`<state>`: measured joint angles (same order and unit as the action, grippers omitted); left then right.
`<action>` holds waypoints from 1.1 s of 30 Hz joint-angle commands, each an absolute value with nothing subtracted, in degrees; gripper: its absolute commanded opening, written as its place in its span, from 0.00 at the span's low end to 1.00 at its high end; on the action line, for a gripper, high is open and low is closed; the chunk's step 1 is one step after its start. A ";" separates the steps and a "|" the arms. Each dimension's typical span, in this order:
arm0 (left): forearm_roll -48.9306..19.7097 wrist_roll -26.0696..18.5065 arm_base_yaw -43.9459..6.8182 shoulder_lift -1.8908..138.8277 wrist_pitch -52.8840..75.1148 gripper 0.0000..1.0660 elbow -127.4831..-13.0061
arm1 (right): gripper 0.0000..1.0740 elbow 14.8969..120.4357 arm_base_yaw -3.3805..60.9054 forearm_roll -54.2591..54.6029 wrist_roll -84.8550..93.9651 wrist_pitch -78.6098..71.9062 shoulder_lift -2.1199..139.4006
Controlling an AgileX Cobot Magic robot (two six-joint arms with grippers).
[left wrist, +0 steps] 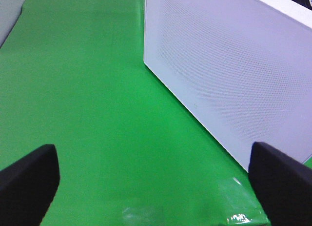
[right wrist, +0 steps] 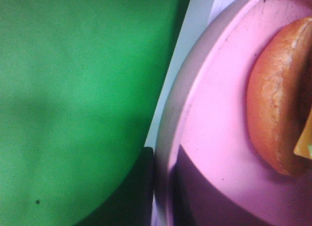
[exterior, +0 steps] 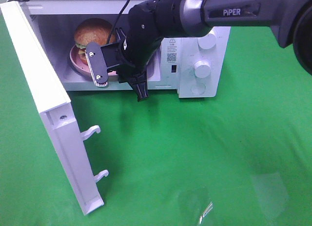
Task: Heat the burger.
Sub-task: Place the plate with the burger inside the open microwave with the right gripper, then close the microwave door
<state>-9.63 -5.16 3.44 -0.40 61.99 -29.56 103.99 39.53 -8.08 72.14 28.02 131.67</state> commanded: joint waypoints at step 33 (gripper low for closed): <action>-9.85 -4.81 3.27 -1.20 61.36 0.92 -29.45 | 0.34 105.14 40.11 -9.17 63.25 23.09 131.38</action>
<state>-9.45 -5.16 3.44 -0.40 61.99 -29.56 104.74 39.71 -9.17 64.06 22.52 132.01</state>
